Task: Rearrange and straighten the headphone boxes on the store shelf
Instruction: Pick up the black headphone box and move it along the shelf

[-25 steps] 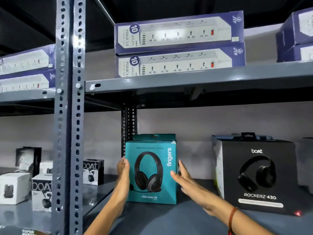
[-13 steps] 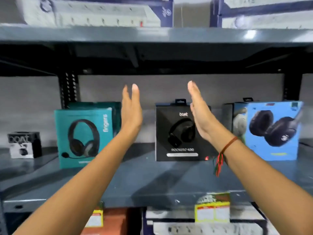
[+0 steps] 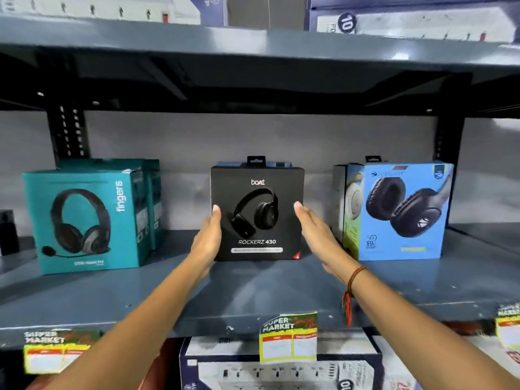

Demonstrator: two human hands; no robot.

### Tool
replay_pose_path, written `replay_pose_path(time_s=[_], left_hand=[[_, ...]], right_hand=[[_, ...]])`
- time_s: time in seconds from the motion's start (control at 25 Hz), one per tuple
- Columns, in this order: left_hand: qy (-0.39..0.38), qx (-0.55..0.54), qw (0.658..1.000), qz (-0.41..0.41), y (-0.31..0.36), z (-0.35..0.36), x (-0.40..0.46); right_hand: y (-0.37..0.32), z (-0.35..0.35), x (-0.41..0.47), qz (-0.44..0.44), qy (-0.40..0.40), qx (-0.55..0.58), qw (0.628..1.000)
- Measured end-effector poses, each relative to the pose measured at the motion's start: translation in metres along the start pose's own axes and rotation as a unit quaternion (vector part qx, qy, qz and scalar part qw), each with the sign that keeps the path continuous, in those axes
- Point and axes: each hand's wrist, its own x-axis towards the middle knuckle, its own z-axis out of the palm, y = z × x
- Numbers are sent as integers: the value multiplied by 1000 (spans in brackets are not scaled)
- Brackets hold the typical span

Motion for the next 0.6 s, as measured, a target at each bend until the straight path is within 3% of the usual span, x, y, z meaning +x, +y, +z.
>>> replay_pose_path(time_s=[0.12,0.24,0.4,0.6], left_hand=[[30,49,998,-6,13,-1,-19],[70,118,991,5,30,-12,-37],[120,157,976,90,61,-38,-67],[101,171,966,166,67,-63,-84]], right_hand=[[-7,-1,-5,4,-6,13,1000],[-26,-11,-13,-34,37,-10,999],[-68,-38,-18,-96,86,-10,992],[-94,-43,-29,-127,65,20,990]])
